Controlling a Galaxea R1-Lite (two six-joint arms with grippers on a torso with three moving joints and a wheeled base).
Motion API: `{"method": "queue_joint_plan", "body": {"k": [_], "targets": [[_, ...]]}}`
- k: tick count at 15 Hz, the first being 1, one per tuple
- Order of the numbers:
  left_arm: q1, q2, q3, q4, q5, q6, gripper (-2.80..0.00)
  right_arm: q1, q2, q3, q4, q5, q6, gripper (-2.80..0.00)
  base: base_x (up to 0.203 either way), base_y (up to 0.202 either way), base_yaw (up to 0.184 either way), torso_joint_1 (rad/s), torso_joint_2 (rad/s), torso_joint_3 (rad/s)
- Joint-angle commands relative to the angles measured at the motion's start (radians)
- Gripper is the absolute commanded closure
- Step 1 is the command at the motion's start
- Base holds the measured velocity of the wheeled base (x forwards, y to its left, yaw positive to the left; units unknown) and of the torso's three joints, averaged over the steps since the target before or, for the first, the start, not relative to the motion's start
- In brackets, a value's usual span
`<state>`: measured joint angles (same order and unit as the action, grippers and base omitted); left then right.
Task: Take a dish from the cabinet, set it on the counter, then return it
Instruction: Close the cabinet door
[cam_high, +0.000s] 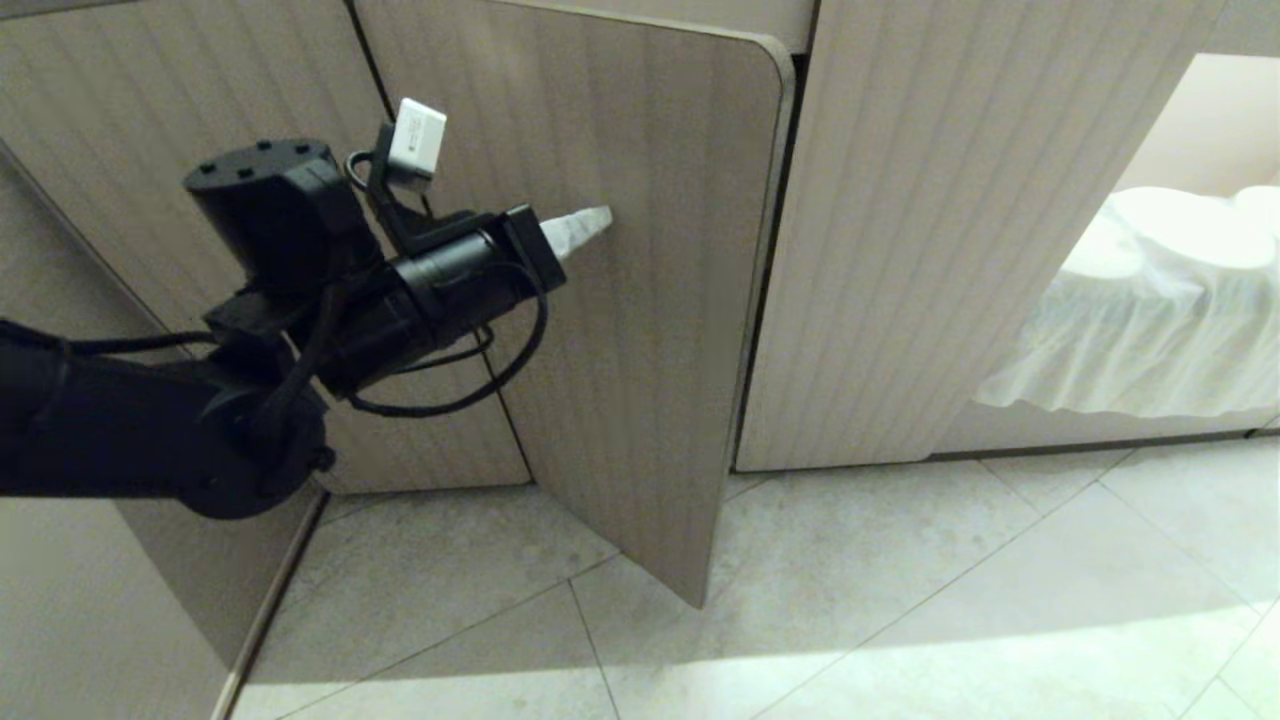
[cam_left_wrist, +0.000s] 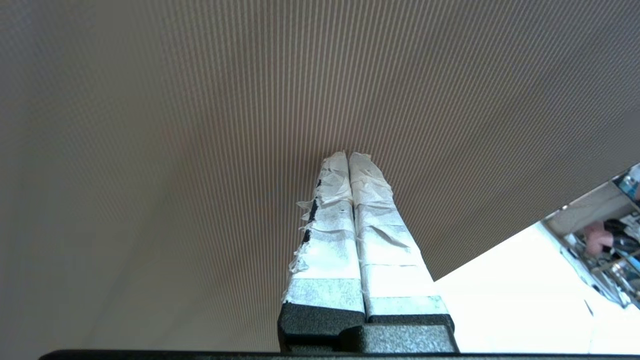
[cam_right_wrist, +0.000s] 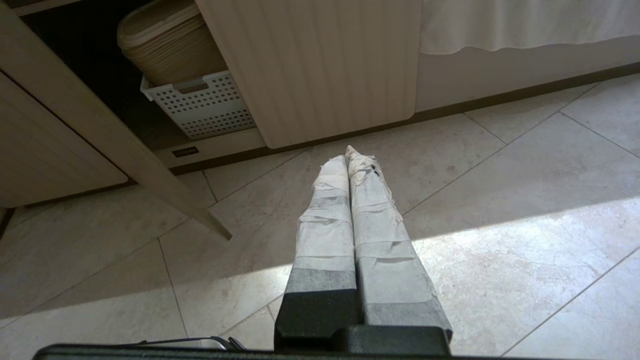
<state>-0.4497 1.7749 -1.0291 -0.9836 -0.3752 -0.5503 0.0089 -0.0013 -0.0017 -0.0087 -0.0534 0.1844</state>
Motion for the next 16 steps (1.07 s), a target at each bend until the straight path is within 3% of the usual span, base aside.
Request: {"method": "queue_joint_plan", "body": {"k": [1,10,16], "targets": [[-0.013,0.067,-0.069,-0.005,0.012,0.002,0.0,0.0,0.001,0.0,0.0,0.0,0.001,0.0,0.0,0.0,0.0,0.0,0.0,0.0],[-0.015,0.221,-0.268,0.005,0.056,0.096,0.0,0.0,0.001,0.0,0.0,0.0,0.001,0.0,0.0,0.0,0.0,0.0,0.0,0.0],[-0.013,0.347,-0.451,0.041,0.127,0.155,0.0,0.0,0.001,0.0,0.0,0.0,0.001,0.0,0.0,0.0,0.0,0.0,0.0,0.0]]}}
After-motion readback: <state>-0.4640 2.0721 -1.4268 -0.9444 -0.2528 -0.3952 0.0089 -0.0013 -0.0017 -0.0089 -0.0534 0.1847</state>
